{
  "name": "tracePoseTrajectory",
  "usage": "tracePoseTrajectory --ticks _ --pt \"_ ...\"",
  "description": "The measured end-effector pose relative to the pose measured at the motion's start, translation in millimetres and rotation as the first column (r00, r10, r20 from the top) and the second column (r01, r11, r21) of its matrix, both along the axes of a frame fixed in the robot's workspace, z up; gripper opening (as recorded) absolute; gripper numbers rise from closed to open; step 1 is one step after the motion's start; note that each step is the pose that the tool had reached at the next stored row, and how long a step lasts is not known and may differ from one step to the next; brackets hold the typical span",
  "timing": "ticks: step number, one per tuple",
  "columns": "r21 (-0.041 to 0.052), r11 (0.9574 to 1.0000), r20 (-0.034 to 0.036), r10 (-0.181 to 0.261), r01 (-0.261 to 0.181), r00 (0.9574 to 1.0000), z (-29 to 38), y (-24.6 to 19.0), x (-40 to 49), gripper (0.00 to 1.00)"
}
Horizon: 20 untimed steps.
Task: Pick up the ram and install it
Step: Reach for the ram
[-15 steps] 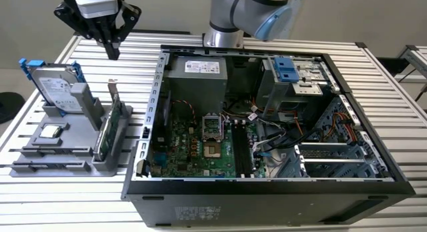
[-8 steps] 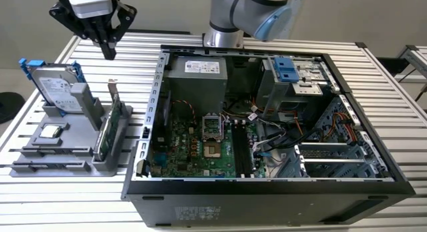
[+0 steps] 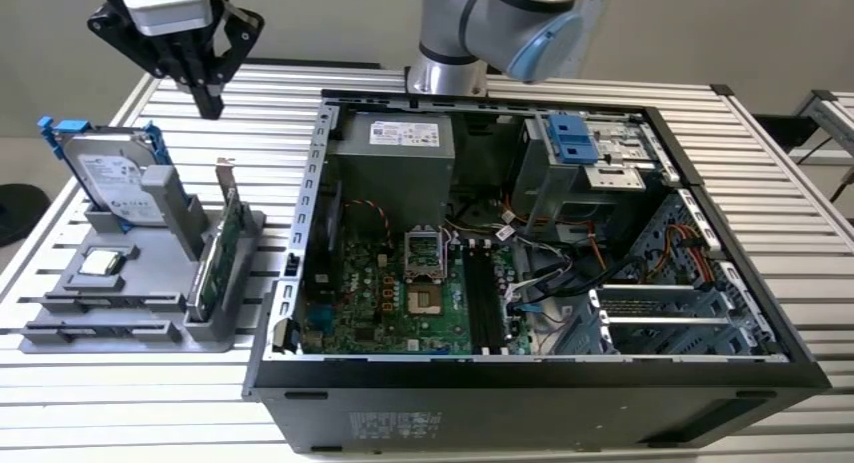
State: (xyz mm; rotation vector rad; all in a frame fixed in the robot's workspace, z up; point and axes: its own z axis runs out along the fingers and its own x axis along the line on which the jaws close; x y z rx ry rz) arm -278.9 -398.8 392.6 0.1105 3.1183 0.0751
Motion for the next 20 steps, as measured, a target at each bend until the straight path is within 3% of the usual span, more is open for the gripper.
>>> tracePoseTrajectory --ticks 20 --pt "0.0000 1.0000 0.0000 0.000 0.000 1.0000 0.0 0.0 -18.3 0.00"
